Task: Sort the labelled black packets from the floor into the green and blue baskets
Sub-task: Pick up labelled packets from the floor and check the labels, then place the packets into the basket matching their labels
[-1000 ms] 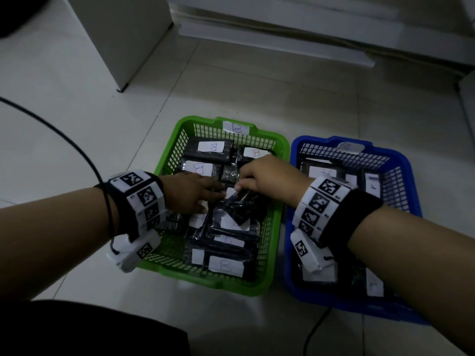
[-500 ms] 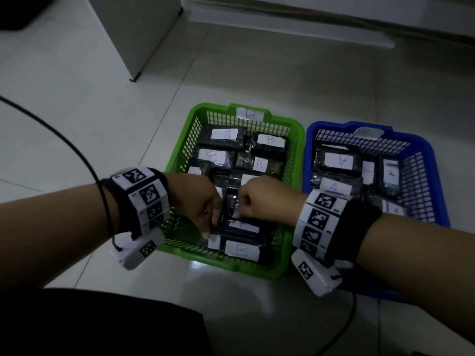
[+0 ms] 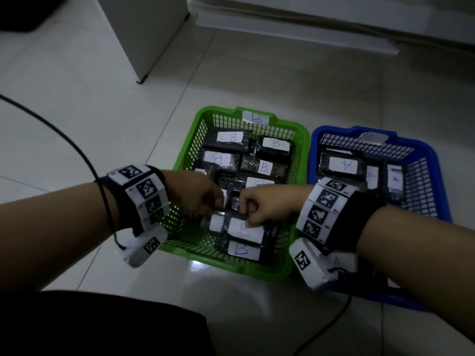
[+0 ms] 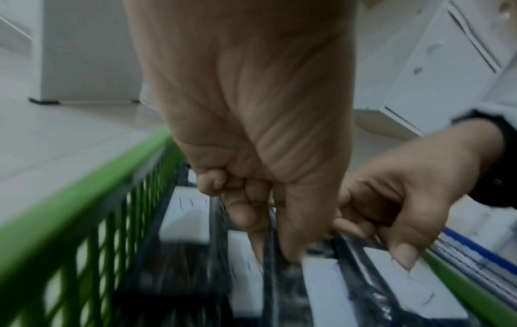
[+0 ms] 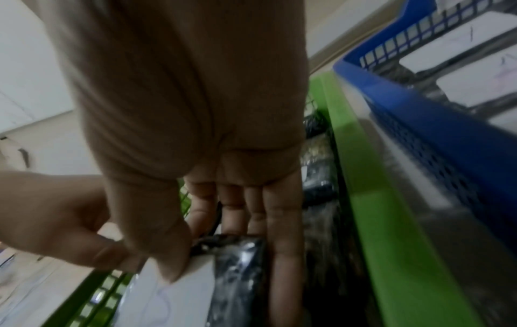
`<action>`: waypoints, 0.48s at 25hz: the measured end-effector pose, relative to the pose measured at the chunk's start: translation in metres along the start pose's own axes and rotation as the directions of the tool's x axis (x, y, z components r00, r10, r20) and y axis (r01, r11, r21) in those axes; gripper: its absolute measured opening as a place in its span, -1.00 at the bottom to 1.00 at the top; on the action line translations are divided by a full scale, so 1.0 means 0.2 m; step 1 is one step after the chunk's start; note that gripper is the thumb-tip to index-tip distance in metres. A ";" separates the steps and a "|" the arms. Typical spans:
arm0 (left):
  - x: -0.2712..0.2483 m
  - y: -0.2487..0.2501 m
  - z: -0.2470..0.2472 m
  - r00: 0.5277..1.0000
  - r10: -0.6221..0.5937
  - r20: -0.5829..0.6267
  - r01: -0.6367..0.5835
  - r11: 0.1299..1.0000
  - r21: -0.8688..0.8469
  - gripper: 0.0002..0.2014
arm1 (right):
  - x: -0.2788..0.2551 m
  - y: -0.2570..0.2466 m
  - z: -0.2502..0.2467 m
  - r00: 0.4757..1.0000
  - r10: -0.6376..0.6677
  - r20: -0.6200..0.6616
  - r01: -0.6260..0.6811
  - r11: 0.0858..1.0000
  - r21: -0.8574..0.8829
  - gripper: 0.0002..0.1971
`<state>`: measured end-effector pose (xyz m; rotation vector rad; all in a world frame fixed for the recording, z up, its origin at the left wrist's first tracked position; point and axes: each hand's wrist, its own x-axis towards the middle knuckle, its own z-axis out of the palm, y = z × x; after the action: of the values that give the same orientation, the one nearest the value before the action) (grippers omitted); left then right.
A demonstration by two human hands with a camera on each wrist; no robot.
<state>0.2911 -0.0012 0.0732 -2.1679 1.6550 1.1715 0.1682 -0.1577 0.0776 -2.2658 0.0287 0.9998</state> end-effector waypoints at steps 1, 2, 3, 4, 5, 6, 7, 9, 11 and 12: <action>0.00 -0.03 -0.03 0.999 -0.024 -0.042 0.024 1.000 0.015 -0.73 | 0.00 0.01 -0.03 0.999 0.013 -0.037 -0.012 0.999 0.040 -0.72; -0.01 -0.06 -0.05 0.996 -0.044 -0.083 0.046 0.998 0.033 -0.73 | 0.00 0.01 -0.05 0.998 0.024 -0.065 -0.021 0.998 0.051 -0.67; -0.01 -0.09 -0.07 0.991 -0.060 -0.123 0.067 0.996 0.057 -0.72 | 0.00 0.02 -0.08 0.996 0.036 -0.078 -0.033 0.999 0.036 -0.62; -0.01 -0.11 -0.08 0.985 -0.074 -0.155 0.087 0.993 0.084 -0.72 | 0.00 0.03 -0.09 0.996 0.050 -0.077 -0.049 0.999 0.005 -0.58; -0.01 -0.12 -0.09 0.980 -0.087 -0.178 0.107 0.989 0.104 -0.72 | 0.00 0.04 -0.09 0.995 0.064 -0.073 -0.067 0.997 -0.035 -0.57; 0.00 -0.12 -0.09 0.976 -0.099 -0.194 0.122 0.986 0.114 -0.71 | 0.00 0.04 -0.09 0.994 0.077 -0.077 -0.083 0.994 -0.076 -0.57; 0.00 -0.12 -0.10 0.972 -0.110 -0.208 0.137 0.983 0.119 -0.70 | 0.00 0.04 -0.08 0.992 0.089 -0.091 -0.098 0.989 -0.107 -0.59; 0.00 -0.10 -0.11 0.959 -0.135 -0.250 0.169 0.979 0.117 -0.67 | 0.00 0.04 -0.03 0.984 0.109 -0.144 -0.126 0.986 -0.114 -0.66; 0.01 -0.11 -0.14 0.944 -0.160 -0.287 0.195 0.976 0.097 -0.68 | 0.01 0.03 0.03 0.967 0.107 -0.233 -0.133 0.986 -0.100 -0.72; 0.01 -0.11 -0.15 0.940 -0.175 -0.292 0.206 0.975 0.081 -0.68 | 0.02 0.02 0.06 0.957 0.098 -0.275 -0.132 0.985 -0.110 -0.75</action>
<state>0.3246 -0.0116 0.0862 -2.4492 1.5216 0.7276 0.1620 -0.1531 0.0671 -2.5284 0.2211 0.7631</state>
